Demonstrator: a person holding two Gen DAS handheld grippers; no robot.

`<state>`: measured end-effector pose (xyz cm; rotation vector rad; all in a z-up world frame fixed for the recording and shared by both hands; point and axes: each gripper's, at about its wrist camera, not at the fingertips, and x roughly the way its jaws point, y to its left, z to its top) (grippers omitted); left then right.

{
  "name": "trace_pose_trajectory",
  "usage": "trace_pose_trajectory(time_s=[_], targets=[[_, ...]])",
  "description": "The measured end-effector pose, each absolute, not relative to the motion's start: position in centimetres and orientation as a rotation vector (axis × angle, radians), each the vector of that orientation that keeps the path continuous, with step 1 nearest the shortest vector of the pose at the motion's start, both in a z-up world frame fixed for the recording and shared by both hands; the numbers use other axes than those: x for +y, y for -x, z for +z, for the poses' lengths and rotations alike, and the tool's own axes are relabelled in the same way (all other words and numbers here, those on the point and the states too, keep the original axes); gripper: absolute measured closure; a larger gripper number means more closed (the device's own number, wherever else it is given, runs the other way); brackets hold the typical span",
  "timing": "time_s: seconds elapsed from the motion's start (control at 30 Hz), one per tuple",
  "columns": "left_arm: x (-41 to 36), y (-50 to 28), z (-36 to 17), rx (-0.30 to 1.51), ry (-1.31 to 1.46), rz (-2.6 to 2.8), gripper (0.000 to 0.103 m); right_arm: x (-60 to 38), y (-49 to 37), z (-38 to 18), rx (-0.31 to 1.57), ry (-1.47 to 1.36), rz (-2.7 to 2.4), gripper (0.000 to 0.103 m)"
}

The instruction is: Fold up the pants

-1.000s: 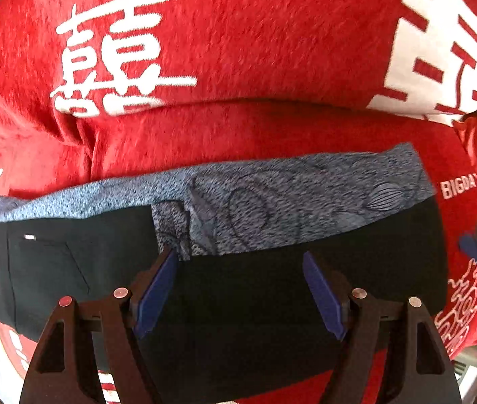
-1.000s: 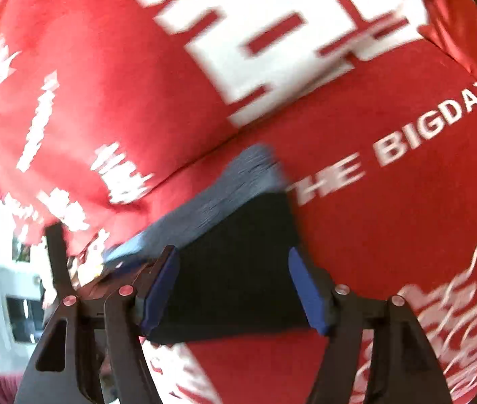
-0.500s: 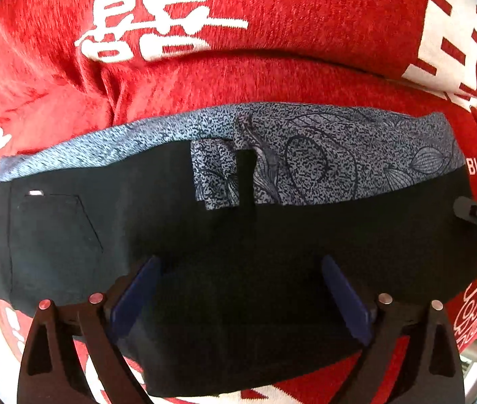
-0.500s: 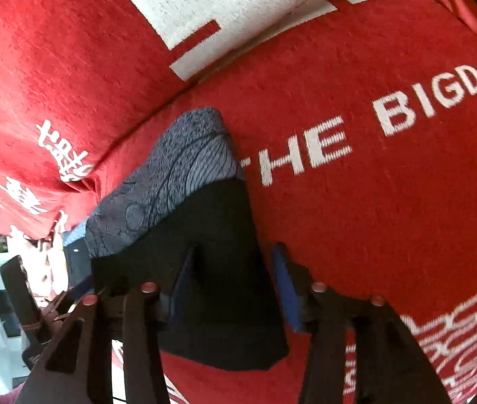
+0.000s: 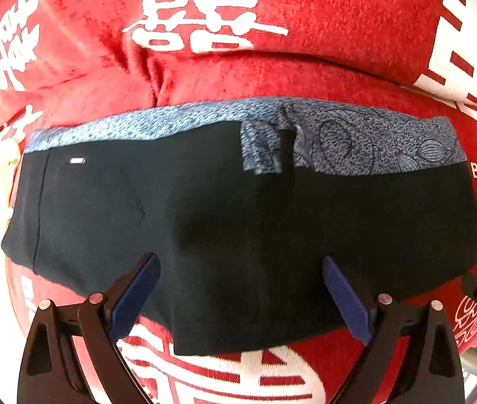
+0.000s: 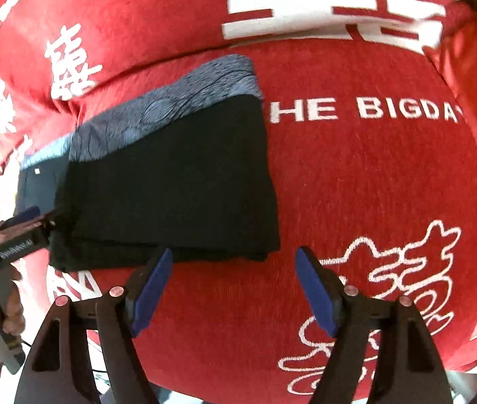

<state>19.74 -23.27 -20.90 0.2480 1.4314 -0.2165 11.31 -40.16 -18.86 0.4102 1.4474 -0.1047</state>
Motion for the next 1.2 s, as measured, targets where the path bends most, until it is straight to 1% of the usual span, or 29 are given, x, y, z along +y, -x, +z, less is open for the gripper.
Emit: trace_pose_trajectory(time_s=[0.27, 0.53, 0.77, 0.87, 1.0, 1.2], targets=[[-21.6, -18.6, -20.2, 1.448, -0.22, -0.19, 0.006, -37.3, -11.5, -18.5, 1.465, -0.378, -0.059, 0.025], [-18.5, -18.8, -20.0, 1.462, -0.219, -0.173, 0.006, -34.4, -11.9, -17.3, 1.444, -0.356, -0.055, 0.025], [-15.6, -19.1, -21.2, 1.497, -0.247, -0.187, 0.006, -31.8, -12.2, -17.0, 1.431, -0.375, -0.094, 0.025], [-13.8, -19.2, -21.1, 1.487, -0.214, -0.206, 0.006, -30.4, -12.3, -17.5, 1.441, -0.423, -0.109, 0.025], [-10.6, -19.6, -21.6, 1.529, -0.168, -0.187, 0.006, -26.9, -13.2, -17.4, 1.459, -0.391, -0.087, 0.025], [-4.5, -20.2, -21.8, 1.537, -0.1, -0.111, 0.006, -21.8, -15.0, -17.7, 1.49, -0.351, -0.009, 0.025]])
